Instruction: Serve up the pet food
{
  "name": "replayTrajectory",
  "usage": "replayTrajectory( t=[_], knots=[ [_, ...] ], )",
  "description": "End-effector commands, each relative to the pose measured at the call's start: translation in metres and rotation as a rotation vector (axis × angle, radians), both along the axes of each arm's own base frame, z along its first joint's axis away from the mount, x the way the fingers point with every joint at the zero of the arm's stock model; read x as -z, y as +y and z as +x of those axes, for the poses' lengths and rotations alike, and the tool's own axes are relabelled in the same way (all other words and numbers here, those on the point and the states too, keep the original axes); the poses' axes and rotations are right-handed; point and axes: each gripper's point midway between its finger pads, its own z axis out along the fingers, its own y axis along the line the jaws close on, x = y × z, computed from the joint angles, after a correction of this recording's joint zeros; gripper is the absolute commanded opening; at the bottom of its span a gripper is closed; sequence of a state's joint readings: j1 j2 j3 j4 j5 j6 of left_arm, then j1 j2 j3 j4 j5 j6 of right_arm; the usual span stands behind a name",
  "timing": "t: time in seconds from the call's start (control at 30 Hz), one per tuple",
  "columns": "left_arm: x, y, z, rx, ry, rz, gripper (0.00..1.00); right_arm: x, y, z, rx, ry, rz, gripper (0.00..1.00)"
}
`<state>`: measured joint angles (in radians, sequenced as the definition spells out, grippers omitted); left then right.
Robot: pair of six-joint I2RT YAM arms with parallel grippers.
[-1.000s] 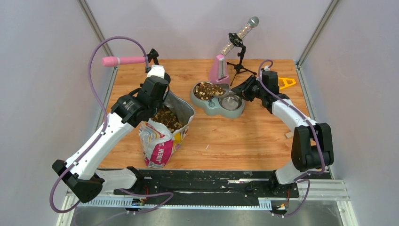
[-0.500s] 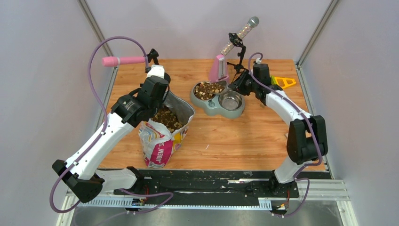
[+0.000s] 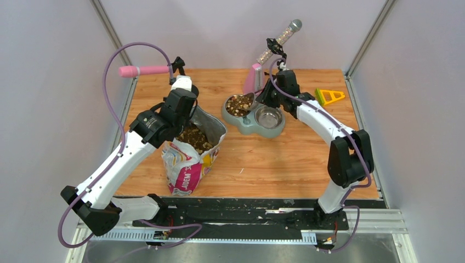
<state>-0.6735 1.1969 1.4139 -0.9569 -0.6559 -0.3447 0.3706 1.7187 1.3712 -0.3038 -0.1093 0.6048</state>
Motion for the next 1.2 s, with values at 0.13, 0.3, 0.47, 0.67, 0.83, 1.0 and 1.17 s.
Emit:
replayTrajectory(
  t=[0.13,0.3,0.47,0.67,0.83,1.0,1.17],
  knots=[
    [-0.054,-0.004,0.016,-0.041,-0.212,-0.125,0.00,-0.030,0.009,0.021,0.022,-0.107,-0.063,0.00],
    [-0.055,-0.004,0.016,-0.041,-0.214,-0.128,0.00,-0.033,-0.006,0.021,0.071,-0.122,-0.129,0.00],
    [-0.055,-0.004,0.015,-0.038,-0.211,-0.129,0.00,-0.036,-0.010,0.017,0.053,-0.132,-0.164,0.00],
    [-0.057,-0.003,0.014,-0.038,-0.218,-0.135,0.00,-0.041,0.001,0.016,0.017,-0.151,-0.186,0.00],
    [-0.059,-0.002,0.013,-0.039,-0.223,-0.139,0.00,-0.041,0.014,0.019,0.003,-0.178,-0.296,0.00],
    [-0.059,-0.003,0.013,-0.036,-0.221,-0.141,0.00,-0.039,0.021,0.021,-0.009,-0.177,-0.331,0.00],
    [-0.058,-0.002,0.013,-0.038,-0.222,-0.138,0.00,-0.037,0.032,0.020,-0.035,-0.170,-0.336,0.00]
  ],
)
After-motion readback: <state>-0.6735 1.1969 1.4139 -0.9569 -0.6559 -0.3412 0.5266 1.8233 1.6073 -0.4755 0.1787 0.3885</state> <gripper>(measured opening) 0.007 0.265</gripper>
